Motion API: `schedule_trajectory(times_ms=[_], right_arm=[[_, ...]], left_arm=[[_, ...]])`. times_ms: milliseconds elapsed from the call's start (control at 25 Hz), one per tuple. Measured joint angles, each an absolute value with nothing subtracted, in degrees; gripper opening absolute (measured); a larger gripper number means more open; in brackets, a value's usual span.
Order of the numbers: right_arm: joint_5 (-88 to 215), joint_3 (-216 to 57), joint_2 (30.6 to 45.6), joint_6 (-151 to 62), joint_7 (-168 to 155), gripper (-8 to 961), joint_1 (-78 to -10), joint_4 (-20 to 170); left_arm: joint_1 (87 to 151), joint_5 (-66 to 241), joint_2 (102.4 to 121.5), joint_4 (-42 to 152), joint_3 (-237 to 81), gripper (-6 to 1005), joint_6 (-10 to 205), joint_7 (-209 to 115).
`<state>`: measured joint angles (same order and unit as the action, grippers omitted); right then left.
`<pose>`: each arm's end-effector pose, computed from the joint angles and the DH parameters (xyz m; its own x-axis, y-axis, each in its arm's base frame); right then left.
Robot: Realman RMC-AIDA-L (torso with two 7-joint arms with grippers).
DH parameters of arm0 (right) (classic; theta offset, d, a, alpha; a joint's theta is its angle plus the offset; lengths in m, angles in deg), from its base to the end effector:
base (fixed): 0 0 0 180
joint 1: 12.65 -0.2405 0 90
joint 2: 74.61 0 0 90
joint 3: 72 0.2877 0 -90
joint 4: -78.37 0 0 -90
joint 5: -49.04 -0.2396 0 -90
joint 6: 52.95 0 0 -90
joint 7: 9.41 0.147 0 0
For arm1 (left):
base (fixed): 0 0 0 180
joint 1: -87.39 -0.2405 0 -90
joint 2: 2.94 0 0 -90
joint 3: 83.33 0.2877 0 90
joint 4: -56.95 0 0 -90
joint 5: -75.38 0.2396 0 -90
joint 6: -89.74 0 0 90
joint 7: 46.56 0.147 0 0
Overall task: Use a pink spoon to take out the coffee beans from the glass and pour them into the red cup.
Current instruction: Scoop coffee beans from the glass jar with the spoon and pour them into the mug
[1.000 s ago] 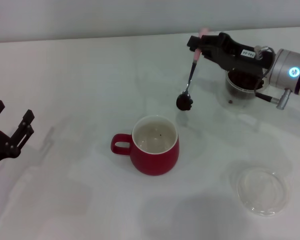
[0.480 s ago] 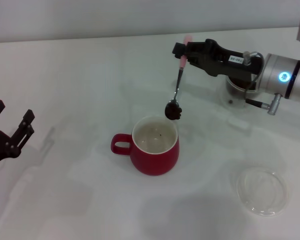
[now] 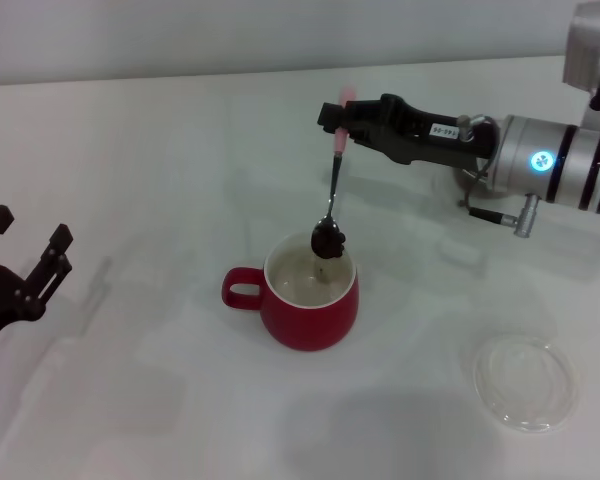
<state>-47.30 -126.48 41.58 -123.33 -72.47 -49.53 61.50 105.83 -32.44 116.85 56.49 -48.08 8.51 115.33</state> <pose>0.2864 0.4150 -0.0557 -0.0001 -0.7911 -0.6116 -0.8969 -0.2705 0.3499 -0.3883 0.2769 -0.0687 0.7310 -0.0044 0.6824 0.6059 -0.4559 -0.6520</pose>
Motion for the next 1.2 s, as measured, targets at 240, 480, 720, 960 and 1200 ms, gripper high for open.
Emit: schedule_trajectory(times_ms=[240, 480, 720, 960, 1200], right_arm=[[-47.7, -127.0, 41.58, -122.6, -74.6, 142, -50.9, 62.8], [-47.8, -127.6, 41.58, -122.3, -77.3, 142, -52.2, 63.5], [-47.8, -127.6, 41.58, -122.1, -82.4, 142, -52.4, 63.5], [-48.3, -127.7, 41.58, -122.1, -88.0, 142, -52.7, 64.6], [-48.5, -128.7, 41.58, -122.2, -92.3, 142, -52.9, 65.0]], left_arm=[[105.7, -32.5, 116.85, 57.1, -48.1, 698, 8.0, 115.3], [105.6, -32.6, 116.85, 57.2, -48.1, 698, 7.9, 115.3], [105.6, -32.7, 116.85, 57.3, -48.2, 698, 7.9, 115.3], [105.6, -32.7, 116.85, 57.3, -48.3, 698, 7.9, 115.3], [105.6, -32.7, 116.85, 57.3, -48.2, 698, 8.0, 115.3]])
